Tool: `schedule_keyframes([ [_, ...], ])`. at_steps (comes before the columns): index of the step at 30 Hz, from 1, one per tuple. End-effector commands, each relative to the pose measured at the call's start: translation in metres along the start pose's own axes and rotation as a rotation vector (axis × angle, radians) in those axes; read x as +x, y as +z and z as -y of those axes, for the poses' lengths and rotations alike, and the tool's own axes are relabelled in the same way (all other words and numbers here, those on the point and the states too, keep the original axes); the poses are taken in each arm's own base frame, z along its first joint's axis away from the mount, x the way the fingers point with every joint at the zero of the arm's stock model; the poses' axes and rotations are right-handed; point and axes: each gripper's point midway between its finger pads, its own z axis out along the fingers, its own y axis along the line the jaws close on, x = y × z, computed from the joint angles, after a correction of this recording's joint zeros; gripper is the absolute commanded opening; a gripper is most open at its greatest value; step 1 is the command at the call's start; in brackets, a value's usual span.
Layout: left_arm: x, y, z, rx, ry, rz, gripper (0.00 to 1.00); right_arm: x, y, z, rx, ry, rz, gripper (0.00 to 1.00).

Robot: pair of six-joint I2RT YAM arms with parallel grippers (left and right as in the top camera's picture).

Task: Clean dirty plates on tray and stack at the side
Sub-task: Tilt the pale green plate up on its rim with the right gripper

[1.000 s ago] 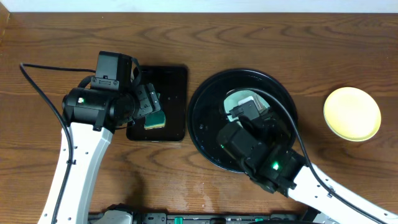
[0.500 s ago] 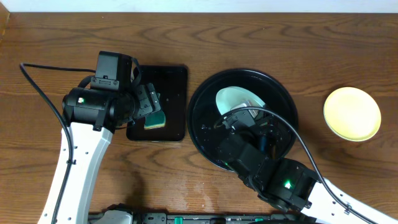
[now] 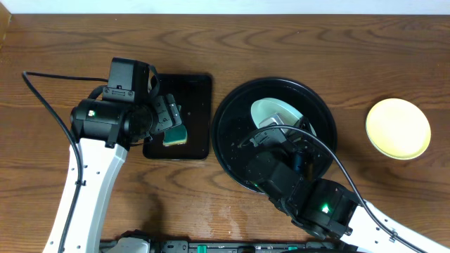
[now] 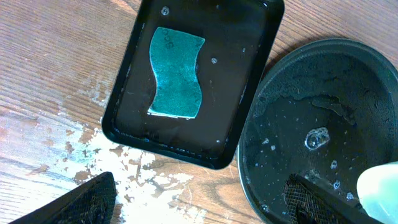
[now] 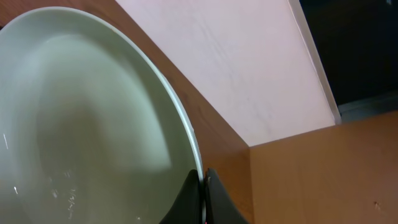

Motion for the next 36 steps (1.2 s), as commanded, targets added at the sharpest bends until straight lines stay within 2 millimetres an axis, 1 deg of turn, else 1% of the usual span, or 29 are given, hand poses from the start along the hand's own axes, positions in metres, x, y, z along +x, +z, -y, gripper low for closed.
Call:
schedule_keyframes([
  [1,-0.002,-0.003,-0.001,0.0,0.002,0.008,0.87,-0.003,-0.004,0.011,0.037,0.014,0.007,0.01],
  [5,-0.002,-0.003,-0.001,0.0,0.002,0.008,0.87,-0.003,-0.003,0.011,0.034,0.014,0.007,0.01],
  [7,-0.002,-0.003,-0.001,0.0,0.002,0.008,0.87,-0.005,-0.003,0.002,-0.006,0.007,0.014,0.01],
  [9,-0.002,-0.003,-0.001,0.0,0.002,0.008,0.87,-0.004,-0.002,-0.007,-0.046,-0.049,0.015,0.01],
  [11,-0.002,-0.003,-0.001,0.0,0.002,0.008,0.87,0.0,0.001,0.002,0.021,-0.089,-0.014,0.01],
  [12,-0.002,-0.003,-0.001,0.0,0.002,0.008,0.87,0.0,0.002,0.002,0.033,-0.087,-0.017,0.01],
  [13,-0.002,-0.003,-0.001,0.0,0.002,0.007,0.87,-0.003,0.002,-0.006,-0.002,-0.101,-0.005,0.01],
  [14,-0.002,-0.003,-0.001,0.0,0.002,0.007,0.87,-0.004,0.001,-0.014,-0.038,-0.167,0.003,0.01],
  [15,-0.002,-0.003,-0.001,0.0,0.002,0.007,0.87,-0.001,0.001,-0.014,-0.029,-0.249,-0.006,0.01],
  [16,-0.002,-0.003,-0.001,0.0,0.002,0.007,0.87,0.002,0.002,-0.007,0.02,-0.297,-0.03,0.01],
  [17,-0.002,-0.003,-0.001,0.0,0.002,0.008,0.87,0.002,0.003,0.0,0.074,-0.293,-0.046,0.01],
  [18,-0.002,-0.003,-0.001,0.0,0.002,0.007,0.87,0.0,0.004,0.0,0.084,-0.286,-0.047,0.01],
  [20,-0.002,-0.003,-0.001,0.0,0.002,0.007,0.87,-0.001,0.004,-0.01,0.05,-0.344,-0.038,0.01],
  [21,-0.002,-0.003,-0.001,0.0,0.002,0.007,0.87,-0.001,0.004,-0.012,0.051,-0.359,-0.041,0.01],
  [26,-0.002,-0.003,-0.001,0.0,0.002,0.007,0.87,-0.003,0.006,-0.018,0.052,-0.348,-0.039,0.01],
  [36,-0.002,-0.003,-0.001,0.0,0.002,0.007,0.87,-0.004,0.006,-0.018,0.052,-0.325,-0.036,0.01],
])
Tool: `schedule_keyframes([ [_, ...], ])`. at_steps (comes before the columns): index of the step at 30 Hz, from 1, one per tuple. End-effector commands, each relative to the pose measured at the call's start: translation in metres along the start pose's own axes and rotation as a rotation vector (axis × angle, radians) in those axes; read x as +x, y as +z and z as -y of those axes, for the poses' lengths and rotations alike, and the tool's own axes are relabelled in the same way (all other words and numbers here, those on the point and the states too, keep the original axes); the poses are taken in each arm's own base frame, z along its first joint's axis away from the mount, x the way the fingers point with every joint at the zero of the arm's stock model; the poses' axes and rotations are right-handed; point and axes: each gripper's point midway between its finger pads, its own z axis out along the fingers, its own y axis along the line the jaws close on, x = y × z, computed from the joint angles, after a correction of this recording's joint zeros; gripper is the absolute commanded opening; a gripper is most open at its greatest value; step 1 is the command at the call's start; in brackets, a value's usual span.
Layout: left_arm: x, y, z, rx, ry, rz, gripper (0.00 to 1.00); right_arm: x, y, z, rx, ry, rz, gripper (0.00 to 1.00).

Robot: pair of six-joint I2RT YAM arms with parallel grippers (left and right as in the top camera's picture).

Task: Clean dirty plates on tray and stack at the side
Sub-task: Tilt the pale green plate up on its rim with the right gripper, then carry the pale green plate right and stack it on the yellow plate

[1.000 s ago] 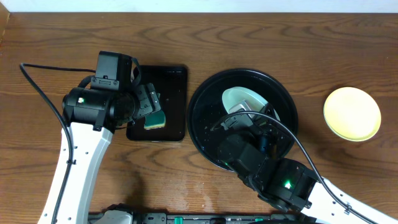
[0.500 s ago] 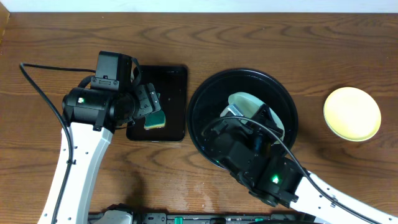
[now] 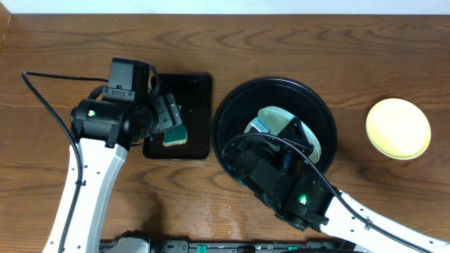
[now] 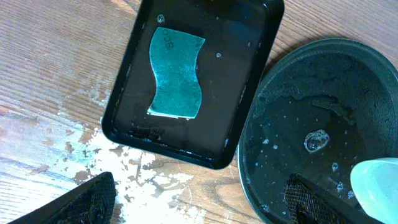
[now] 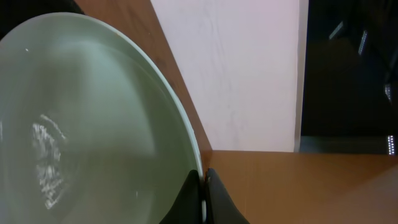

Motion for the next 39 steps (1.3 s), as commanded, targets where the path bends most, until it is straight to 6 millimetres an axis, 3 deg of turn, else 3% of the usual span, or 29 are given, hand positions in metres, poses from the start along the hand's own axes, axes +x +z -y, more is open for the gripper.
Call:
schedule_keyframes([
  [1,-0.002,-0.003,-0.001,0.0,0.003,0.007,0.87,-0.002,-0.004,0.008,0.032,0.024,0.002,0.01],
  [5,-0.002,-0.003,-0.001,0.0,0.003,0.007,0.87,-0.003,-0.004,0.008,0.032,0.085,0.003,0.01],
  [8,-0.002,-0.003,-0.001,0.0,0.003,0.007,0.88,-0.005,-0.004,0.007,0.021,0.233,0.013,0.01],
  [11,-0.002,-0.003,-0.001,0.0,0.003,0.007,0.87,-0.019,-0.006,-0.018,-0.137,0.305,0.071,0.01],
  [12,-0.002,-0.003,-0.001,0.0,0.002,0.007,0.87,-0.018,-0.005,-0.019,-0.138,0.301,0.066,0.01],
  [15,-0.002,-0.003,-0.001,0.0,0.003,0.007,0.87,-0.015,0.0,-0.012,-0.111,0.372,0.048,0.01],
  [17,-0.002,-0.003,-0.001,0.0,0.003,0.007,0.88,-0.018,-0.002,-0.017,-0.136,0.269,0.067,0.01],
  [18,-0.002,-0.003,-0.001,0.0,0.003,0.007,0.87,-0.013,-0.001,-0.01,-0.089,0.242,0.048,0.01],
  [19,-0.002,-0.003,-0.001,0.0,0.003,0.008,0.87,-0.004,0.002,0.01,0.025,0.296,0.003,0.01],
  [20,-0.002,-0.003,-0.001,0.0,0.003,0.007,0.87,-0.003,0.002,0.016,0.057,0.355,-0.001,0.01],
  [22,-0.002,-0.003,-0.001,0.0,0.002,0.007,0.88,-0.014,-0.001,0.001,-0.032,0.288,0.044,0.01],
  [24,-0.002,-0.003,-0.001,0.0,0.003,0.007,0.88,-0.008,0.0,0.007,0.009,0.257,0.018,0.01],
  [26,-0.002,-0.003,-0.001,0.0,0.003,0.007,0.88,-0.002,0.003,0.015,0.049,0.367,-0.007,0.01],
  [30,-0.002,-0.003,-0.001,0.0,0.003,0.007,0.87,0.002,0.013,-0.007,-0.089,0.499,-0.025,0.01],
  [36,-0.002,-0.003,-0.001,0.0,0.003,0.007,0.88,0.045,0.049,-0.045,-0.354,1.036,-0.305,0.01],
  [39,-0.002,-0.003,-0.001,0.0,0.003,0.007,0.88,0.062,0.067,-0.046,-0.488,1.199,-0.387,0.01],
])
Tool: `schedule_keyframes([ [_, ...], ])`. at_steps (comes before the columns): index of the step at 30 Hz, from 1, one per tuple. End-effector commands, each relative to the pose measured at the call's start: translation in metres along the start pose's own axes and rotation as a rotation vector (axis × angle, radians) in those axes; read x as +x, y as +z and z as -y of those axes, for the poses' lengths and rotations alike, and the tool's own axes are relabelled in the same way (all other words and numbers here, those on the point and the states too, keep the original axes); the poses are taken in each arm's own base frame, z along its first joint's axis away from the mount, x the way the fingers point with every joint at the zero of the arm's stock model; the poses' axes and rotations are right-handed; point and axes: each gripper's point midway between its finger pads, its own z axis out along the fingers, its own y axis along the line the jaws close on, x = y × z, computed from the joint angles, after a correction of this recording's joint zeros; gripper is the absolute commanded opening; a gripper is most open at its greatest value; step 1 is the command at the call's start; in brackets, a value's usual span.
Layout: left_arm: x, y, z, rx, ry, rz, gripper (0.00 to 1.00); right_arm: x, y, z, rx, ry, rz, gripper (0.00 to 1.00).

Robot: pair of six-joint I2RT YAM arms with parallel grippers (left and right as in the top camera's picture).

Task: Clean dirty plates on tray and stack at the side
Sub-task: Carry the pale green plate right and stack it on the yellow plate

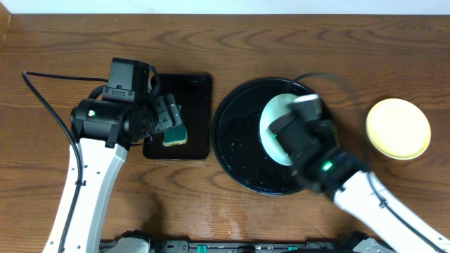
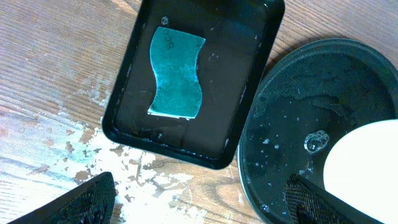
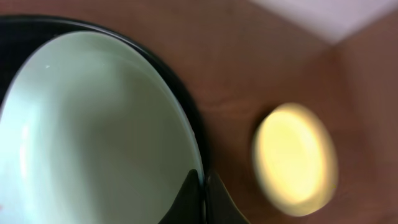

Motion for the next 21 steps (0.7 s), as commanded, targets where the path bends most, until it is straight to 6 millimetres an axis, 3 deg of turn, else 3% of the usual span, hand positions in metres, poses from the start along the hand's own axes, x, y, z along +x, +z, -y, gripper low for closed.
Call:
schedule_keyframes([
  [1,-0.002,-0.003,-0.001,0.0,0.002,0.008,0.88,0.004,0.011,0.0,-0.223,0.327,-0.132,0.01],
  [6,-0.002,-0.003,-0.001,0.0,0.002,0.008,0.88,0.007,0.042,0.069,-0.244,0.565,-0.192,0.01],
  [9,-0.002,-0.003,-0.001,0.0,0.002,0.008,0.88,0.025,0.062,0.128,-0.123,0.727,-0.218,0.01],
  [14,-0.002,-0.003,-0.001,0.0,0.002,0.008,0.88,0.06,0.085,0.205,0.052,0.925,-0.239,0.01],
  [17,-0.002,-0.003,-0.001,0.0,0.002,0.008,0.88,0.085,0.096,0.235,0.133,1.038,-0.271,0.01],
  [21,-0.002,-0.003,-0.001,0.0,0.002,0.008,0.88,0.119,0.113,0.257,0.219,1.128,-0.336,0.01],
])
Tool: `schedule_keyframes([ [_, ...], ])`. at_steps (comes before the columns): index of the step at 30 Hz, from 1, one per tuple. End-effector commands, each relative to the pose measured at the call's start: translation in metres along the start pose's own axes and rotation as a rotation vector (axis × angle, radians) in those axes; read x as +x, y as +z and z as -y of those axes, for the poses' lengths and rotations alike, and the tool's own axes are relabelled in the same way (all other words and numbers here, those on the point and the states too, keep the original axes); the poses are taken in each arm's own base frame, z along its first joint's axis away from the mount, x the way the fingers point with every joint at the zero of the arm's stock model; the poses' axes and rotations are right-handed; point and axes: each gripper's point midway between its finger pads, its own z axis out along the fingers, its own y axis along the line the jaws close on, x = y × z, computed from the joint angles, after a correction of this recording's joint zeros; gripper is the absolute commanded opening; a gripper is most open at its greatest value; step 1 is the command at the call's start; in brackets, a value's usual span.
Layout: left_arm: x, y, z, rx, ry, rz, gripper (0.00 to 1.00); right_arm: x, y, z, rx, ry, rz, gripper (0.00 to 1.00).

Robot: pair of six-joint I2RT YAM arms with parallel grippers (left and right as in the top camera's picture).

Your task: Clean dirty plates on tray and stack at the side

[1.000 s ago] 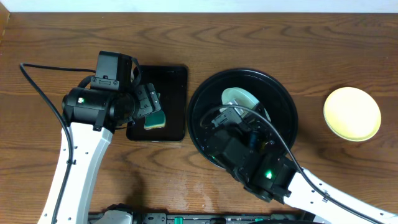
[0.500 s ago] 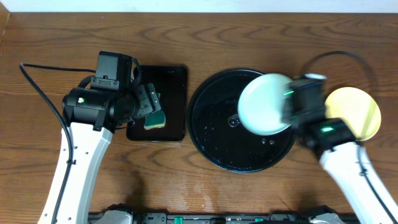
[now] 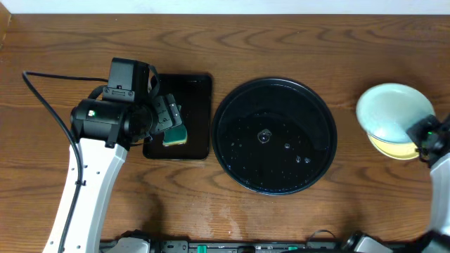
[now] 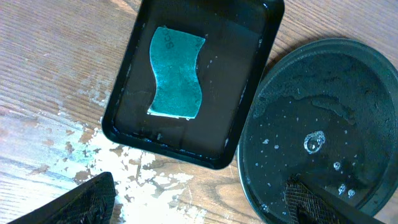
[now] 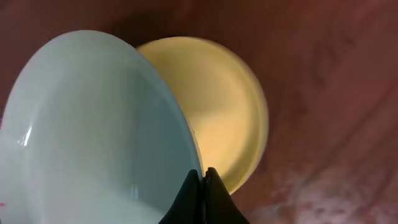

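The pale green plate (image 3: 392, 111) hangs at the table's right side, partly over the yellow plate (image 3: 399, 148) lying there. My right gripper (image 5: 203, 179) is shut on the green plate's rim (image 5: 180, 124), with the yellow plate (image 5: 230, 112) beneath. The round black tray (image 3: 274, 135) in the middle holds only water drops. My left gripper (image 4: 199, 199) stands open above the table between the round tray (image 4: 323, 137) and the rectangular black tray (image 4: 193, 87), holding nothing.
A teal sponge (image 4: 176, 72) lies in the rectangular black tray (image 3: 184, 116) left of centre. White residue marks the wood (image 4: 93, 155) below that tray. The left arm (image 3: 98, 140) reaches over the table's left part.
My right gripper has carried the green plate from over the round tray to the right side, above the yellow plate. The round tray now holds no plate. The left arm is unchanged.
My right gripper held the green plate tilted up over the round tray, then more level there, then over the tray's right part. Now it holds it over the yellow plate at the right. My left gripper stayed open near the sponge tray throughout.
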Motion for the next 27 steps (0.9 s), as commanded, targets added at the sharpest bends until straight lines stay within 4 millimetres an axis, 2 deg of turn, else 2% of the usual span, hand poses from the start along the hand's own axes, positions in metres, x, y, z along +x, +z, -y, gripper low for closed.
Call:
schedule_keyframes([
  [1,-0.002,-0.003,-0.001,0.0,0.002,0.008,0.88,-0.004,0.019,0.017,0.046,0.084,-0.021,0.01],
  [4,-0.002,-0.003,-0.001,0.0,0.002,0.008,0.88,0.002,0.043,0.033,0.109,0.095,-0.063,0.01],
  [5,-0.002,-0.003,-0.001,0.0,0.002,0.008,0.88,0.003,0.047,0.034,0.112,0.087,-0.071,0.07],
  [6,-0.002,-0.003,-0.001,0.0,0.002,0.008,0.88,0.003,0.05,0.034,0.11,0.079,-0.07,0.24],
  [7,-0.002,-0.003,-0.001,0.0,0.002,0.008,0.88,0.001,0.05,0.029,0.084,0.062,-0.065,0.38],
  [8,-0.002,-0.003,-0.001,0.0,0.002,0.008,0.88,-0.001,0.049,0.017,0.023,0.026,-0.065,0.46],
  [11,-0.002,-0.003,-0.001,0.0,0.002,0.008,0.88,-0.002,0.034,-0.027,-0.213,-0.036,-0.081,0.54],
  [15,-0.002,-0.003,-0.001,0.0,0.002,0.008,0.88,0.006,-0.008,-0.081,-0.468,-0.154,-0.077,0.58],
  [18,-0.002,-0.003,-0.001,0.0,0.002,0.008,0.88,0.025,-0.051,-0.117,-0.601,-0.284,-0.064,0.58],
  [21,-0.002,-0.003,-0.001,0.0,0.002,0.008,0.88,0.057,-0.104,-0.153,-0.754,-0.447,-0.053,0.58],
  [25,-0.002,-0.003,-0.001,0.0,0.002,0.008,0.88,0.104,-0.167,-0.176,-0.896,-0.604,-0.055,0.6],
  [26,-0.002,-0.003,-0.001,0.0,0.002,0.008,0.88,0.118,-0.183,-0.18,-0.936,-0.644,-0.057,0.68],
  [27,-0.002,-0.003,-0.001,0.0,0.002,0.008,0.88,0.128,-0.195,-0.182,-0.967,-0.676,-0.059,0.99],
])
